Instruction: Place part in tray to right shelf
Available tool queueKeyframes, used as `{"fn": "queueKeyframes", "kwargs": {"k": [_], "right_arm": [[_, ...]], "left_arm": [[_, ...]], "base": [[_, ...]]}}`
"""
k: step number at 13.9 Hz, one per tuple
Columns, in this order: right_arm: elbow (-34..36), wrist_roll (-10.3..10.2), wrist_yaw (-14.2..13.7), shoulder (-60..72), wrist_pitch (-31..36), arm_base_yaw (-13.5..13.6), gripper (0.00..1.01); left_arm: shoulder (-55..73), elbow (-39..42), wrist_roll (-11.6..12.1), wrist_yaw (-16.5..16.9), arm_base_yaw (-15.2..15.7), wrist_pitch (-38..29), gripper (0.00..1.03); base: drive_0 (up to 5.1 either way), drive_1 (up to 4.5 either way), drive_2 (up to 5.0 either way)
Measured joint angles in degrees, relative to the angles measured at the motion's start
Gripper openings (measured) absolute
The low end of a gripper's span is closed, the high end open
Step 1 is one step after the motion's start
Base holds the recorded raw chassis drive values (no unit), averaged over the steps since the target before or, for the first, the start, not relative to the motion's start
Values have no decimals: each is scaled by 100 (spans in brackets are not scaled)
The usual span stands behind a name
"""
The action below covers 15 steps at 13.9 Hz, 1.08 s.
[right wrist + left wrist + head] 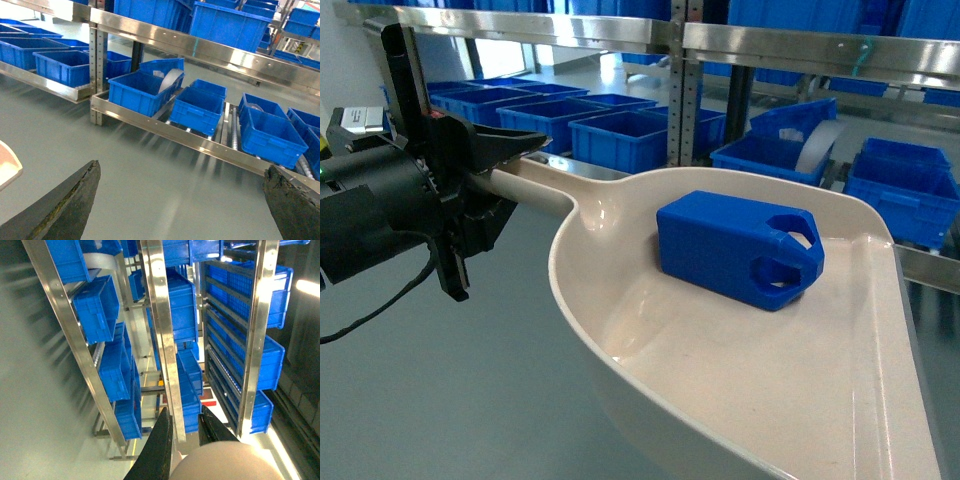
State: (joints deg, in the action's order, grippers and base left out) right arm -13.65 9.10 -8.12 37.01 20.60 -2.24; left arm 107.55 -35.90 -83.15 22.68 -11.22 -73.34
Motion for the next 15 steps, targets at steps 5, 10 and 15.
{"fn": "queueKeyframes", "kwargs": {"k": [5, 10, 15], "right_arm": [[0, 0, 0, 0, 0, 0, 98], [0, 0, 0, 0, 0, 0, 98], [0, 0, 0, 0, 0, 0, 98]], "left_arm": [[0, 0, 0, -9, 0, 0, 13], [0, 0, 2, 0, -7, 0, 13], [0, 0, 2, -20, 11, 0, 13]], "base": [[-157, -157, -157], [-160, -160, -160], [-172, -172, -172]]}}
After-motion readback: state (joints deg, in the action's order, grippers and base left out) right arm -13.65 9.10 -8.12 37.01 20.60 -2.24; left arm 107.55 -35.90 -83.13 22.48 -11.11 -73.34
